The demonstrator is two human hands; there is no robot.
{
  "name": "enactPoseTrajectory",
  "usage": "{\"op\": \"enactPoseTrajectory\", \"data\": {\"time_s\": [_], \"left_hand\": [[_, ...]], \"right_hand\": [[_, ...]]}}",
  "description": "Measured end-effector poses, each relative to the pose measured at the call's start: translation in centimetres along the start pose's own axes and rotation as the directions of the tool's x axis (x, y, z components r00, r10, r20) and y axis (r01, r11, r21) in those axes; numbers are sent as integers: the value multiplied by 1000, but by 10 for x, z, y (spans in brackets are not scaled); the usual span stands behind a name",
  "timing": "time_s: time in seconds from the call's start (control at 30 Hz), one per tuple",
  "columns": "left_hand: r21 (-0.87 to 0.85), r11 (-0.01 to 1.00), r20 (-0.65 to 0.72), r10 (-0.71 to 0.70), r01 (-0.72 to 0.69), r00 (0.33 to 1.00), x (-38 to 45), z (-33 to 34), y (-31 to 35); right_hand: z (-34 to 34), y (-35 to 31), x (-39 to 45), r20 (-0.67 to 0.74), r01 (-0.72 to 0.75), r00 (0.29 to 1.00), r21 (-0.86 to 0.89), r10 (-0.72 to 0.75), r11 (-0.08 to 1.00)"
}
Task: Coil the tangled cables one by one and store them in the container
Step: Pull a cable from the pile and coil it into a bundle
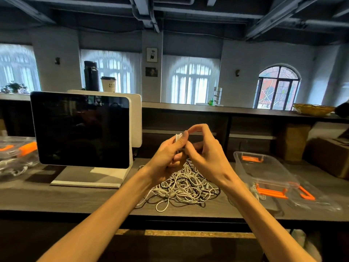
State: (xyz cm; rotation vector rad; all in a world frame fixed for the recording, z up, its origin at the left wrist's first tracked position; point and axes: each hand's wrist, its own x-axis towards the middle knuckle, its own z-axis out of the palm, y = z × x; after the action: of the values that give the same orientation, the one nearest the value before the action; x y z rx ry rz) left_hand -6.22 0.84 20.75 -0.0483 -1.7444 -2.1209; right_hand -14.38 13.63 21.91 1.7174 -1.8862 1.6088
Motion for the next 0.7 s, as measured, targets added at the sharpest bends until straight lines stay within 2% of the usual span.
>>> {"op": "enactPoseTrajectory", "data": {"time_s": [0.17,0.27,0.33,0.4,0.5,0.57,0.7], "left_hand": [[-49,998,33,-27,28,999,-3,-3,10],[-12,1000,-8,-22,22,1000,-5,-4,12],[-2,1000,-26,-14,14,1000,-7,-5,13],[-22,998,-20,-62,62,998,-10,-8,16],[-162,972,83,-159,171,984,-16,-9,22],[-233,955,161,-147,183,976,-18,-8,24],[-339,911,332,-115,233,936,-20,-3,27]], "right_hand": [[-2,-8,0,-58,-32,998,150,41,988],[-2,-9,0,-62,-56,996,183,68,981],[-2,-10,0,-34,-66,997,179,73,982],[-5,-12,0,57,-114,993,211,105,971],[-16,-19,-3,235,-191,965,309,120,931],[-23,-24,-5,300,-186,951,362,74,914],[-26,-25,-4,191,-115,980,316,55,942]]}}
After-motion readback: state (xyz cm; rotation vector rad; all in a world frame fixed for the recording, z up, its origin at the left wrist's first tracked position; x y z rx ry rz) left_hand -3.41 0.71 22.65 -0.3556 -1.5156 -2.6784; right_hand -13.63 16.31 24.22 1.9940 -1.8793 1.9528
